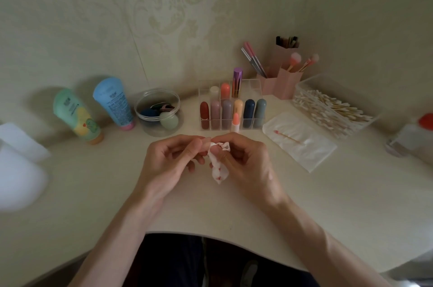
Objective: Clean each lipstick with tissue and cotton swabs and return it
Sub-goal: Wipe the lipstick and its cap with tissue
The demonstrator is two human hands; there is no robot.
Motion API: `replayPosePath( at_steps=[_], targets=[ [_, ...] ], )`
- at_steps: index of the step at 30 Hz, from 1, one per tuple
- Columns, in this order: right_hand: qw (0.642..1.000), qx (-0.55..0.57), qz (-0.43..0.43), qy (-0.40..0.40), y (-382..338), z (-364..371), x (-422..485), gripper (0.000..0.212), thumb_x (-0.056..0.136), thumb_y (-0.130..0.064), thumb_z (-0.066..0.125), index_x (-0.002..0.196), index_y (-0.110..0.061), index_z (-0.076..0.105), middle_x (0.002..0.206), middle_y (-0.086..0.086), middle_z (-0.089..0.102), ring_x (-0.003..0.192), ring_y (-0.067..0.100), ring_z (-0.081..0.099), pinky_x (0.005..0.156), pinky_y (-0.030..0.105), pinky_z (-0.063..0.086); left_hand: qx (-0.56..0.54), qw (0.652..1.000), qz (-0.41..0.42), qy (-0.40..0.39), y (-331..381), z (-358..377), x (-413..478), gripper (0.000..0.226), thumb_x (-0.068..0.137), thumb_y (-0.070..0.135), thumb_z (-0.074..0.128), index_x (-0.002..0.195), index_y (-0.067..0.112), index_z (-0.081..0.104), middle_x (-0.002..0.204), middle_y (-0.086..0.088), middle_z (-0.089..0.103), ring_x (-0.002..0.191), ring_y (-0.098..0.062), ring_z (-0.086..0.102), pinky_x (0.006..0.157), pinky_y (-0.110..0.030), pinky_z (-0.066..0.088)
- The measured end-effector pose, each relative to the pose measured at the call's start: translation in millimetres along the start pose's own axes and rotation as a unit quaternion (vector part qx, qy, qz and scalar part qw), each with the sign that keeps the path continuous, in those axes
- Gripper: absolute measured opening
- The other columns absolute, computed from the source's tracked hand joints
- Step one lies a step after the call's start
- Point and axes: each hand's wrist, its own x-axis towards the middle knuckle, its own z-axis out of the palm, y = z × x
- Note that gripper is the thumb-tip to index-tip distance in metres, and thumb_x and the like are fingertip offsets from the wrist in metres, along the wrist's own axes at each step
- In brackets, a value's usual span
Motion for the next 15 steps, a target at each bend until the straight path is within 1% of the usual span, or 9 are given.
replayPosePath(
  at_steps=[2, 3, 5, 8, 9, 11, 13, 14, 15],
  targets=[
    [1.0, 0.003, -0.004, -0.002, -1.6, 1.0, -1.2, 0.009, 0.102, -0.01, 0.067, 0.101, -0.012, 0.075, 0.069, -0.004, 0.069, 0.062, 0.013, 0.066, 0.064, 0.031, 0.053, -0.001, 1.0, 0.01, 0.001, -0.3, 0.1, 0.3, 0.021, 0.083, 0.021, 0.075, 0.099, 0.009, 0.08, 0.085, -0.012, 0.078, 0.072, -0.018, 0.069, 0.067, -0.022, 0.055],
    [1.0, 0.008, -0.003, -0.004, -2.6, 1.6, -1.5, 0.01, 0.103, -0.01, 0.066, 0.1, -0.012, 0.075, 0.066, -0.001, 0.068, 0.058, 0.015, 0.065, 0.061, 0.03, 0.051, 0.004, 1.0, 0.015, 0.007, -0.5, 0.5, 0.3, 0.02, 0.08, 0.019, 0.078, 0.099, 0.011, 0.08, 0.085, -0.012, 0.078, 0.074, -0.017, 0.07, 0.072, -0.021, 0.056],
    [1.0, 0.016, 0.0, -0.007, -2.5, 1.8, -0.8, 0.009, 0.104, -0.011, 0.066, 0.101, -0.01, 0.075, 0.065, -0.001, 0.067, 0.055, 0.017, 0.064, 0.057, 0.032, 0.051, 0.014, 0.999, 0.032, 0.015, -1.8, 1.6, -0.4, 0.023, 0.075, 0.013, 0.081, 0.098, 0.01, 0.078, 0.089, -0.008, 0.08, 0.081, -0.015, 0.075, 0.078, -0.018, 0.057],
    [1.0, 0.019, 0.007, -0.002, -2.6, 1.1, 0.1, 0.011, 0.104, -0.009, 0.065, 0.102, -0.005, 0.075, 0.067, -0.002, 0.066, 0.056, 0.015, 0.063, 0.055, 0.03, 0.05, 0.052, 0.994, 0.092, 0.01, -7.3, 2.4, 0.0, 0.024, 0.075, 0.011, 0.082, 0.097, 0.01, 0.074, 0.097, -0.004, 0.08, 0.093, -0.019, 0.077, 0.085, -0.023, 0.059],
    [0.999, 0.042, 0.011, -0.006, -4.5, 2.0, -0.2, 0.012, 0.104, -0.007, 0.063, 0.102, -0.003, 0.074, 0.066, 0.0, 0.063, 0.053, 0.017, 0.059, 0.052, 0.031, 0.048, 0.059, 0.992, 0.107, 0.006, -8.6, 2.0, 0.1, 0.024, 0.076, 0.011, 0.082, 0.098, 0.011, 0.074, 0.098, -0.004, 0.08, 0.092, -0.019, 0.077, 0.085, -0.024, 0.059],
    [0.997, 0.075, 0.017, -0.004, -7.5, 4.0, -0.4, 0.015, 0.106, -0.006, 0.059, 0.101, 0.0, 0.072, 0.065, 0.001, 0.058, 0.05, 0.02, 0.052, 0.048, 0.031, 0.044, 0.053, 0.993, 0.106, -0.005, -6.2, 2.7, 0.9, 0.028, 0.08, 0.011, 0.08, 0.106, 0.011, 0.072, 0.098, -0.003, 0.078, 0.084, -0.017, 0.075, 0.077, -0.023, 0.059],
    [0.998, 0.056, 0.016, 0.01, -6.9, 4.9, 0.1, 0.015, 0.107, -0.009, 0.059, 0.102, -0.001, 0.07, 0.065, -0.002, 0.058, 0.051, 0.018, 0.051, 0.048, 0.031, 0.042, 0.047, 0.996, 0.073, -0.023, -2.8, 5.0, 0.7, 0.034, 0.086, 0.019, 0.075, 0.12, 0.016, 0.07, 0.099, -0.005, 0.076, 0.075, -0.018, 0.072, 0.067, -0.026, 0.057],
    [0.999, 0.037, 0.012, 0.013, -5.6, 4.5, 0.2, 0.014, 0.107, -0.012, 0.06, 0.102, -0.003, 0.07, 0.065, -0.003, 0.059, 0.052, 0.017, 0.052, 0.05, 0.032, 0.043, 0.049, 0.997, 0.049, -0.028, -1.6, 6.1, 0.6, 0.033, 0.09, 0.026, 0.071, 0.122, 0.018, 0.07, 0.095, -0.006, 0.076, 0.071, -0.02, 0.071, 0.062, -0.029, 0.056],
    [1.0, 0.019, 0.009, 0.013, -4.6, 3.9, 0.1, 0.014, 0.107, -0.015, 0.061, 0.101, -0.006, 0.07, 0.065, -0.005, 0.059, 0.053, 0.015, 0.053, 0.051, 0.032, 0.043, 0.05, 0.998, 0.03, -0.031, -2.1, 6.4, 0.9, 0.029, 0.093, 0.031, 0.066, 0.119, 0.019, 0.073, 0.088, -0.007, 0.075, 0.065, -0.022, 0.068, 0.059, -0.032, 0.054]
  ],
)
